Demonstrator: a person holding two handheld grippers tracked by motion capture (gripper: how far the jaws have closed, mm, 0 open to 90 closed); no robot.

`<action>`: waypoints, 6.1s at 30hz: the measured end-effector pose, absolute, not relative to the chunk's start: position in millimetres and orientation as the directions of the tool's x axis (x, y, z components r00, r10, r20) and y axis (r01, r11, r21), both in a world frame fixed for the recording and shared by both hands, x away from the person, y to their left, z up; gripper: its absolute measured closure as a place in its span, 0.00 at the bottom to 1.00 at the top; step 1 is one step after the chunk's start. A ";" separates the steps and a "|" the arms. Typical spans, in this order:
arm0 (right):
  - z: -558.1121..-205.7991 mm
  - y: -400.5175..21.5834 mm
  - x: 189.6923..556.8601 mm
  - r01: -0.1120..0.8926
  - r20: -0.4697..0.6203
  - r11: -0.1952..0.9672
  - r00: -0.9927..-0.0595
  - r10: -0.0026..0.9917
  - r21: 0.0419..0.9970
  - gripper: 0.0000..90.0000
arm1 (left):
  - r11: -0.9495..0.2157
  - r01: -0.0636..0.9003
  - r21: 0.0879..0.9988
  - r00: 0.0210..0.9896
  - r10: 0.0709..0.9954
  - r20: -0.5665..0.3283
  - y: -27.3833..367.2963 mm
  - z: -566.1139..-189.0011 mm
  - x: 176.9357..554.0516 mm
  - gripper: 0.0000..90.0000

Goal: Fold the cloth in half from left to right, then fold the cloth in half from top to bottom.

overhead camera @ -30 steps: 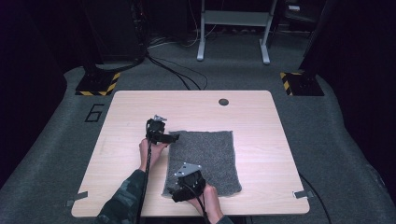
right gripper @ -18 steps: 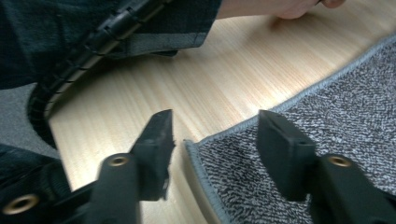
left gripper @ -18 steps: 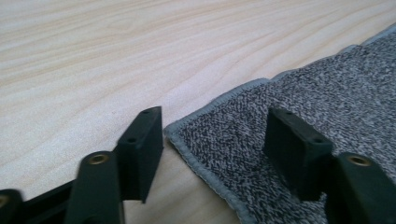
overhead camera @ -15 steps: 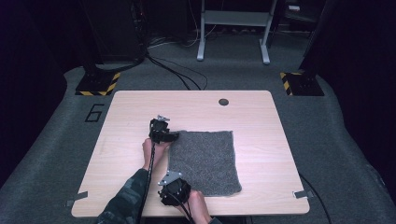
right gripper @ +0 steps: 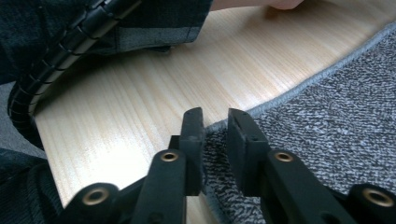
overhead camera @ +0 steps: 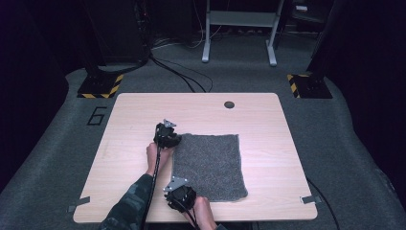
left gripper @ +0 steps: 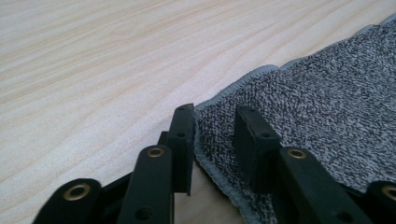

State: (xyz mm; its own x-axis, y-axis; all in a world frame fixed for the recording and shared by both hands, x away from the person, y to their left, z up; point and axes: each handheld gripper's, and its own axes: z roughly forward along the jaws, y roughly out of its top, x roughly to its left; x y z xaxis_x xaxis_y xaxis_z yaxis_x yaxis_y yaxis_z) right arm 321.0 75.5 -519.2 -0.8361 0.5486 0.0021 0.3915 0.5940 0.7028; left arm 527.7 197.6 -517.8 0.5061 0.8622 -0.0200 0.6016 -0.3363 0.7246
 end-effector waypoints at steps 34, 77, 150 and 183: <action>-498.4 54.7 301.3 0.353 0.005 0.402 -0.756 0.654 0.845 0.98 | -0.226 0.571 0.789 0.443 0.894 -0.065 201.9 -490.7 527.1 0.97; -499.4 -56.1 309.0 0.430 0.028 0.296 -0.604 0.796 0.853 0.98 | -0.394 0.525 0.755 0.572 0.820 0.031 77.8 -469.0 557.7 0.97; -485.1 -86.2 439.2 0.600 0.070 0.333 -0.548 0.834 0.727 0.24 | -0.300 0.619 0.726 0.544 0.831 -0.120 182.8 -496.3 501.2 0.19; -512.6 -62.8 523.6 0.677 0.054 0.285 -0.433 0.900 0.678 0.67 | -0.338 0.637 0.693 0.544 0.834 -0.093 155.6 -513.8 529.5 0.54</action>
State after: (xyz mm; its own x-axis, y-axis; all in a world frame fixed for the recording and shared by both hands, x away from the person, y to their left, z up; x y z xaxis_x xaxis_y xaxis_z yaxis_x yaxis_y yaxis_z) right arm 523.6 -62.8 -512.6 -0.4330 0.8998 0.0536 0.6770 0.2854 0.6784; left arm 529.5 155.6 -513.8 0.5438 0.8341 -0.0928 0.6367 -0.3380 0.6931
